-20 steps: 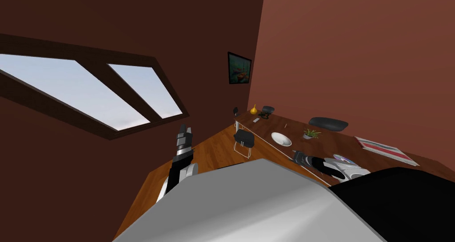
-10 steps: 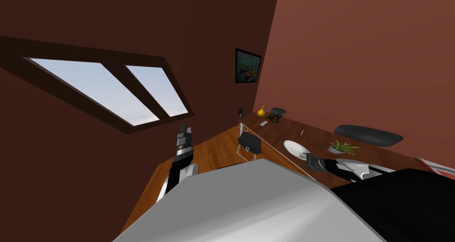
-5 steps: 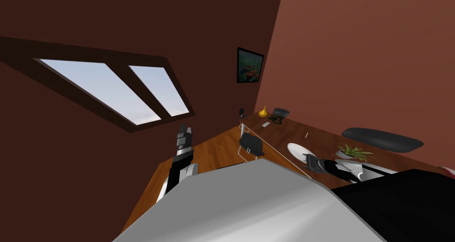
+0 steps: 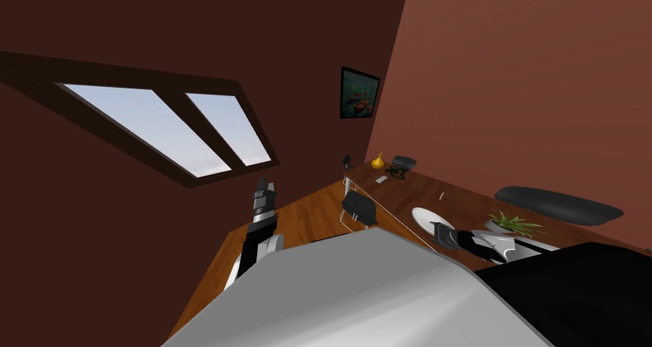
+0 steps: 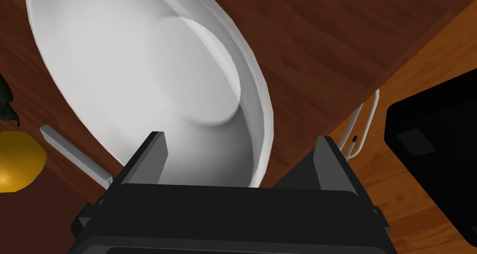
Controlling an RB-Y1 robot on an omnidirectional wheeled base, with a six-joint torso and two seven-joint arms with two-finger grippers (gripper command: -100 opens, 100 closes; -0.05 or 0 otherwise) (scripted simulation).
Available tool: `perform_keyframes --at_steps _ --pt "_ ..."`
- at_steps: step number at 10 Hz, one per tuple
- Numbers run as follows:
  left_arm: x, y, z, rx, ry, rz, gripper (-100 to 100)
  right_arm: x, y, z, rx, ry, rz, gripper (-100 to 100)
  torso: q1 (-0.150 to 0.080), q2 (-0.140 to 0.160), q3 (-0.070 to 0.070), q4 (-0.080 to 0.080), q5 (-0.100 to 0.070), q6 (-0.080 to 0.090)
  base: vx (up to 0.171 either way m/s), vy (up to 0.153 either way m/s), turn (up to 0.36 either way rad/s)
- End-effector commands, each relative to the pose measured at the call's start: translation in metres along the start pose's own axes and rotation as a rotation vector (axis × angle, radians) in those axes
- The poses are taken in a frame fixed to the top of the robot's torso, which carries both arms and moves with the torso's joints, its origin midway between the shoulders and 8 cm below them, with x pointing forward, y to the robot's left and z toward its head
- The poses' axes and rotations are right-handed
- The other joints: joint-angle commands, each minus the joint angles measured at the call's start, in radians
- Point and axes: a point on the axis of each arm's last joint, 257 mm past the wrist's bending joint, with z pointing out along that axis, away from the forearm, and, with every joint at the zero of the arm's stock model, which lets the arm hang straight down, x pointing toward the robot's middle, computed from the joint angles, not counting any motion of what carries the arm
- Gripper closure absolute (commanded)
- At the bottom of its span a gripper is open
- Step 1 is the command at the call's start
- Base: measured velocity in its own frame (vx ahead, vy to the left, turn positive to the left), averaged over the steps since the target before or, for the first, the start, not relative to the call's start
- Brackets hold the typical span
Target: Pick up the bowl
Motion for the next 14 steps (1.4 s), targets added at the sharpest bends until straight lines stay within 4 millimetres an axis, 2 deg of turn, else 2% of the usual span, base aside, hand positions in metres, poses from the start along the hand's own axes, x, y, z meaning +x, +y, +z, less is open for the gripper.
perform_keyframes --at_steps 1,2,3,7,8,9,12,13,14 --pt "0.0 0.0 0.0 0.0 0.0 0.0 0 0.0 0.002 0.002 -0.001 0.0 -0.001 -100 0.0 0.0 0.0 0.0 0.0 0.0 -0.001 -0.022 -0.001" --pt "0.0 0.0 0.0 0.0 0.0 0.0 0 0.0 0.001 0.001 0.0 0.001 0.001 -100 0.002 0.0 0.0 0.0 0.0 0.0 0.0 0.0 0.0" --pt "0.0 0.0 0.0 0.0 0.0 0.0 0 0.0 0.001 0.001 0.0 0.001 0.0 100 0.003 0.0 0.0 0.0 0.001 0.0 0.0 0.0 0.0" --pt "0.0 0.0 0.0 0.0 0.0 0.0 0 0.0 0.002 0.001 0.0 0.001 0.002 100 0.004 0.0 0.0 0.0 0.001 -0.001 0.0 0.0 0.0" --pt "0.0 0.0 0.0 0.0 0.0 0.0 0 0.0 0.002 0.001 0.0 0.001 0.003 0 0.004 0.0 0.0 0.0 0.001 -0.001 0.0 0.0 0.0" --pt "0.0 0.0 0.0 0.0 0.0 0.0 0 0.004 -0.008 -0.006 -0.002 -0.003 -0.008 100 0.004 0.0 0.0 0.0 0.001 -0.001 -0.004 0.053 -0.048" --pt "0.0 0.0 0.0 0.0 0.0 0.0 0 0.008 -0.017 -0.015 -0.002 -0.006 -0.014 100 0.01 0.0 0.0 0.0 0.004 -0.001 0.001 0.064 -0.033" --pt "0.0 0.0 0.0 0.0 0.0 0.0 0 0.007 -0.014 -0.012 -0.001 -0.004 -0.01 100 0.01 0.0 0.0 0.0 0.004 -0.001 -0.002 0.022 -0.01" --pt "0.0 0.0 0.0 0.0 0.0 0.0 0 0.007 -0.014 -0.012 -0.003 -0.005 -0.011 0 0.008 0.0 0.0 0.0 0.004 -0.001 0.0 0.0 0.0"
